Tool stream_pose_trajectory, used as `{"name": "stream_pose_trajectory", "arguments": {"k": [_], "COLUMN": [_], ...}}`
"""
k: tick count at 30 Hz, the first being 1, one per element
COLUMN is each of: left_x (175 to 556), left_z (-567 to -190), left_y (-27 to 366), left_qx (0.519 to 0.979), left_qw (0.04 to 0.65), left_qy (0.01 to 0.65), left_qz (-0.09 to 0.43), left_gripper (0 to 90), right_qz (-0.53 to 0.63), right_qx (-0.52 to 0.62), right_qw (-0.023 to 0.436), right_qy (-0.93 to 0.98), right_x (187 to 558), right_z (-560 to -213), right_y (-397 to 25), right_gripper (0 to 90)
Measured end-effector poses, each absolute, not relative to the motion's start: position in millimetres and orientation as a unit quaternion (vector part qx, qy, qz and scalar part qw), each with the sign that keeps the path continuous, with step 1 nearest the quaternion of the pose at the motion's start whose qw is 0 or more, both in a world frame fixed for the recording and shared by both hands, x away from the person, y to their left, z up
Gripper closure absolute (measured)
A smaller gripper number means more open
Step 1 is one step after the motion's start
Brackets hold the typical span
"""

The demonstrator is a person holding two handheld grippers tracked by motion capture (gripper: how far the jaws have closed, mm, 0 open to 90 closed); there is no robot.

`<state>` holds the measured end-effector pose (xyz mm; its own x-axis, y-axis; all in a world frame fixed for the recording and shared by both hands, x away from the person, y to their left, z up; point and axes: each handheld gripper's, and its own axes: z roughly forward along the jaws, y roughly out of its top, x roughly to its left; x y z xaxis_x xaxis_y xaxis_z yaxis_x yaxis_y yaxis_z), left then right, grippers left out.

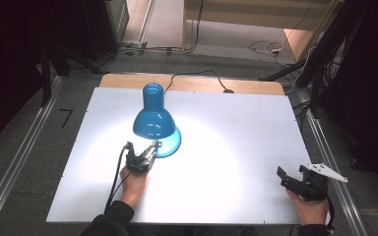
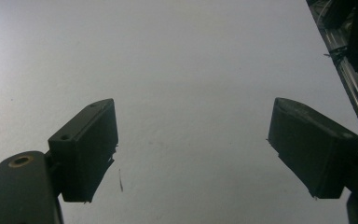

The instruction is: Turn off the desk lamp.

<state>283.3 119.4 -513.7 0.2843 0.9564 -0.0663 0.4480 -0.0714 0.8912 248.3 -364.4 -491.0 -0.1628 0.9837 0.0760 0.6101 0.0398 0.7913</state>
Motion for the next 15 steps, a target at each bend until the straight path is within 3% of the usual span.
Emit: {"name": "stream_pose_trajectory", "arguments": {"k": [15], "left_x": [284.9], "left_z": [-515.0], "left_y": [117.6], "left_qx": [0.670], "left_qw": [0.443], "left_qy": [0.521], "left_qz": [0.289], "left_gripper": [90.0], "right_qz": [0.359], "right_qx": [0.593], "right_qw": [0.259], "right_qy": [0.673], "right_x": [248.7], "right_z": [-491.2], "right_y": [-363.5], "right_gripper": [14.3]}}
